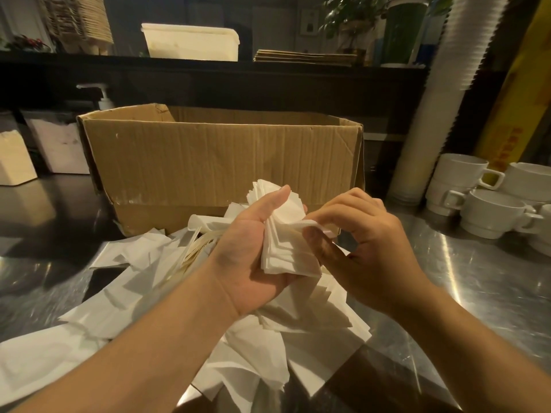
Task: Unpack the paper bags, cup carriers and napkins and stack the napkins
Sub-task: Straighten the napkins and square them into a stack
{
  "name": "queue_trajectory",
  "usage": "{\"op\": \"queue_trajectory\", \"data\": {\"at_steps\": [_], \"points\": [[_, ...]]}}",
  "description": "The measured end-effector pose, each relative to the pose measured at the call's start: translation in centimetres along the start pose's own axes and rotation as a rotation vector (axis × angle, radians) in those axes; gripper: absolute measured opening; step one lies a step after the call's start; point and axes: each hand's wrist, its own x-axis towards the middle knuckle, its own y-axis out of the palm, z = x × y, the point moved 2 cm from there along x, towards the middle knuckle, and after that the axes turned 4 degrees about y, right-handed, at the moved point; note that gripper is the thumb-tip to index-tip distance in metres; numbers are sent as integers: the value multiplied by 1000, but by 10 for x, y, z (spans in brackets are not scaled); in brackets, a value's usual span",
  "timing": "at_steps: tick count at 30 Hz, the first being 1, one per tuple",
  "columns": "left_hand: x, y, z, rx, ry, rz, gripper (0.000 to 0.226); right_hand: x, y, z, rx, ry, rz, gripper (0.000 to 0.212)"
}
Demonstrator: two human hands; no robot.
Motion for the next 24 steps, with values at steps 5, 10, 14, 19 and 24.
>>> {"op": "queue_trajectory", "data": {"at_steps": [5,10,14,19,24], "points": [[-2,2,1,52,-21,25,61,-4,6,3,-38,-23,-42,30],[-3,4,1,26,-17,32,63,-3,4,6,-20,-56,1,22],[-1,2,1,52,-3,8,64,-1,-3,5,-13,-86,57,24],[0,1,1,57,9,-1,65,0,-6,3,-56,-83,110,25],[0,1,0,59,6,23,64,2,-6,2,-65,-66,169,31]]}}
